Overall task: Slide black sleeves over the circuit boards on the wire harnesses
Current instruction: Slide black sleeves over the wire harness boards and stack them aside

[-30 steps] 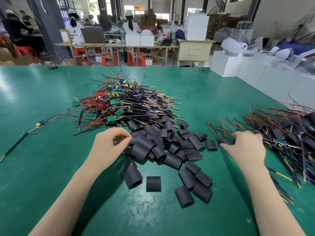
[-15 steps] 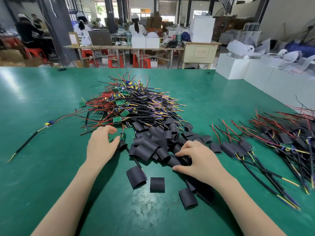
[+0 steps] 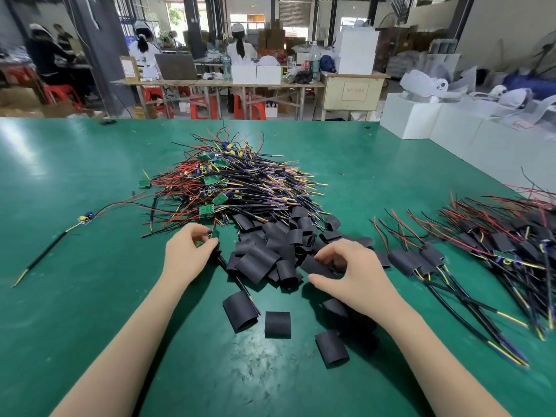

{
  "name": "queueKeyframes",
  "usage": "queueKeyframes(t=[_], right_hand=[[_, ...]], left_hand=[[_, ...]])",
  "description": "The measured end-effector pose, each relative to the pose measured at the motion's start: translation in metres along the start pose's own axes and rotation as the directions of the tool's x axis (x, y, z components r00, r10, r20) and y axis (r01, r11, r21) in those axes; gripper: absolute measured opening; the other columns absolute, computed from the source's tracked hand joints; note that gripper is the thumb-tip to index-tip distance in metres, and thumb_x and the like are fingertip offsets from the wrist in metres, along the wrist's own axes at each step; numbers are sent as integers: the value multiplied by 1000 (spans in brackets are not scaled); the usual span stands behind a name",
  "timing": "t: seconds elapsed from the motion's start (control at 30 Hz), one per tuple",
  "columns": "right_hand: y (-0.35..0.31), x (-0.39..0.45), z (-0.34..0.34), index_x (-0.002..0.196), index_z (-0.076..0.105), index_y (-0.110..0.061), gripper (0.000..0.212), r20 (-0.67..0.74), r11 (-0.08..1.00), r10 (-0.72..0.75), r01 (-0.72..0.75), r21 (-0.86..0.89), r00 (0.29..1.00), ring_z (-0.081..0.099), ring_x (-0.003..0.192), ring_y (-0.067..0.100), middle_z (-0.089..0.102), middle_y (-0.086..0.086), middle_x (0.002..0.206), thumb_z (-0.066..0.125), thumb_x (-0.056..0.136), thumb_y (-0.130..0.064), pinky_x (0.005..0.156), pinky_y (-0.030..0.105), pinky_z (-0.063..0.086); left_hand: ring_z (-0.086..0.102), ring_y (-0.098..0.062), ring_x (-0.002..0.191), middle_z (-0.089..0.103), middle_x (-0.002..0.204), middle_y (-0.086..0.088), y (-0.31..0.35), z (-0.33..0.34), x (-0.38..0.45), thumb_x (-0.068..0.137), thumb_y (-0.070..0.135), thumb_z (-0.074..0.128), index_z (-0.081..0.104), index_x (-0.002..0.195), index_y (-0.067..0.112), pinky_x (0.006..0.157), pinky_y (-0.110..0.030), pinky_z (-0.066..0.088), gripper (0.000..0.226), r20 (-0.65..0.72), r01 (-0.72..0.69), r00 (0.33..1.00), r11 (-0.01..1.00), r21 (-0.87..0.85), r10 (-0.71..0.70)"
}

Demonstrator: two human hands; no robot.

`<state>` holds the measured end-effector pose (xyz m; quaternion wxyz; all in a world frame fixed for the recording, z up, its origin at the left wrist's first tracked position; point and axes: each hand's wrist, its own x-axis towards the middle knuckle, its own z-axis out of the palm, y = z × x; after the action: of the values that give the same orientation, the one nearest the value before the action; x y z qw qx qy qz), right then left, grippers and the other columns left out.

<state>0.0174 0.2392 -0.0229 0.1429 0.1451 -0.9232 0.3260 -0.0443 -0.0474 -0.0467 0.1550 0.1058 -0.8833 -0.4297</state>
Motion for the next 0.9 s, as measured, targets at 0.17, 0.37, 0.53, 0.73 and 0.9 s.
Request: queueKeyframes(t=[0.17,0.37,0.53,0.73,0.9], right_hand=[[-4,0,-1,88,68,-15,22,-77,990,28,-17,140,997,62,79,11,68,-6,84,80,69,-18,75,24,49],[-5,0,-2,93,70,-14,25,-107,985,-4,22,169,994,61,78,5,68,-6,87,82,71,-15,73,12,45],[-4,0,-3,97,69,-15,28,-118,979,-35,58,196,992,63,82,2,68,-9,92,83,72,-17,75,11,47],[-4,-1,-2,98,70,-15,29,-118,982,-74,92,164,990,62,84,2,68,-9,93,82,72,-18,77,13,47],[-4,-2,0,97,69,-22,30,-60,980,-95,104,172,994,63,86,4,67,-14,92,83,71,-24,79,22,50]], left_hand=[[60,-5,78,69,85,3,9,-12,6,79,4,72,70,90,15,70,-14,44,16,-37,114,988,882,-458,-147],[57,1,57,69,84,-3,27,-23,-4,87,-2,63,63,90,15,58,-15,40,18,-40,54,991,661,-748,-125],[63,-7,66,75,89,-9,36,-33,-9,94,-6,49,52,88,10,70,-17,53,17,123,128,992,222,-967,-38],[63,-7,65,70,82,-5,42,-44,-15,97,1,45,47,82,11,73,-15,51,18,197,192,979,-94,-977,-44],[56,1,62,67,84,2,54,-54,-22,98,8,42,59,86,11,60,-7,46,21,228,219,972,-132,-967,-61]])
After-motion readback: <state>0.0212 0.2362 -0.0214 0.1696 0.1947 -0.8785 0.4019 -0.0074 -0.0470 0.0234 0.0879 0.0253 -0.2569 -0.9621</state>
